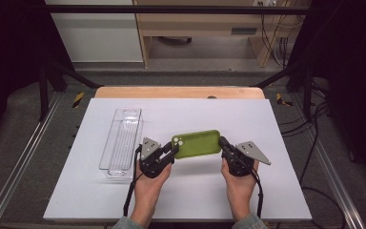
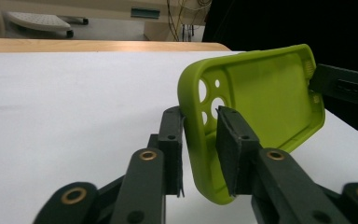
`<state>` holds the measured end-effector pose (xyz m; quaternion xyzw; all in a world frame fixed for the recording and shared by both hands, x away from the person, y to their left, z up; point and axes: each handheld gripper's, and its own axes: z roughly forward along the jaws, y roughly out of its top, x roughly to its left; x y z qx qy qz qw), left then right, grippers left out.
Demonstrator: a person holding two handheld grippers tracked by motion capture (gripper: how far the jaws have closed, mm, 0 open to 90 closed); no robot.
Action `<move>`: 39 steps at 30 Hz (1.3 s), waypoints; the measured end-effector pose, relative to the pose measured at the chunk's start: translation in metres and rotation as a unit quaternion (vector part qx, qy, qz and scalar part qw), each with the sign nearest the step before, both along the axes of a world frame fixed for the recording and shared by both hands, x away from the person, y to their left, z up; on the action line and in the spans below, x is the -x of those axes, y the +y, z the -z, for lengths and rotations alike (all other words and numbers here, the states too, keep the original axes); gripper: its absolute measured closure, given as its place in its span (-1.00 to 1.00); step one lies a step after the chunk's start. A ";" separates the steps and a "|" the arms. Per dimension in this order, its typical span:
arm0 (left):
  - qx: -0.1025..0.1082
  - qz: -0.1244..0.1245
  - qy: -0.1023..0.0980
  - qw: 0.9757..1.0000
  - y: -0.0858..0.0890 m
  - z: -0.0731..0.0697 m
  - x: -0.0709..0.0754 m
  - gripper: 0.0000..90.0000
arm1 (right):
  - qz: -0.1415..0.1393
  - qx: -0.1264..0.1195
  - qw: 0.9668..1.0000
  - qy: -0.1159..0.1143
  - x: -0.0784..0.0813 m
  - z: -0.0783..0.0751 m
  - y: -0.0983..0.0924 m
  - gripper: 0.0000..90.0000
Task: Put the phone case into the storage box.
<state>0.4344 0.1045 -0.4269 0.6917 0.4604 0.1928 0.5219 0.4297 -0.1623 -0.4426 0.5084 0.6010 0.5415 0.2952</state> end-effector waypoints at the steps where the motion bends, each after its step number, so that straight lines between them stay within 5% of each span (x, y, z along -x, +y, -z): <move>1: -0.002 -0.003 0.000 1.000 0.002 0.000 0.001 0.65 | -0.001 0.002 1.000 0.000 0.000 0.000 0.001 0.95; 4: -0.002 -0.005 -0.004 1.000 0.005 0.000 0.001 0.78 | -0.003 0.004 1.000 0.000 0.000 0.002 0.003 0.95; 22: -0.031 -0.034 -0.039 0.998 0.008 -0.001 0.007 0.82 | -0.034 -0.008 0.999 0.012 -0.002 0.007 0.010 0.92; 29: -0.044 -0.050 -0.053 0.996 0.010 -0.002 0.008 0.82 | -0.048 -0.008 0.999 0.003 -0.002 0.007 0.013 0.64; 34: -0.051 -0.056 -0.058 0.995 0.017 -0.003 0.006 0.82 | -0.057 -0.014 0.998 -0.007 -0.007 0.009 0.008 0.25; 39: -0.057 -0.059 -0.063 0.995 0.027 -0.006 0.004 0.82 | -0.066 0.009 0.998 -0.019 -0.013 0.012 0.005 -0.12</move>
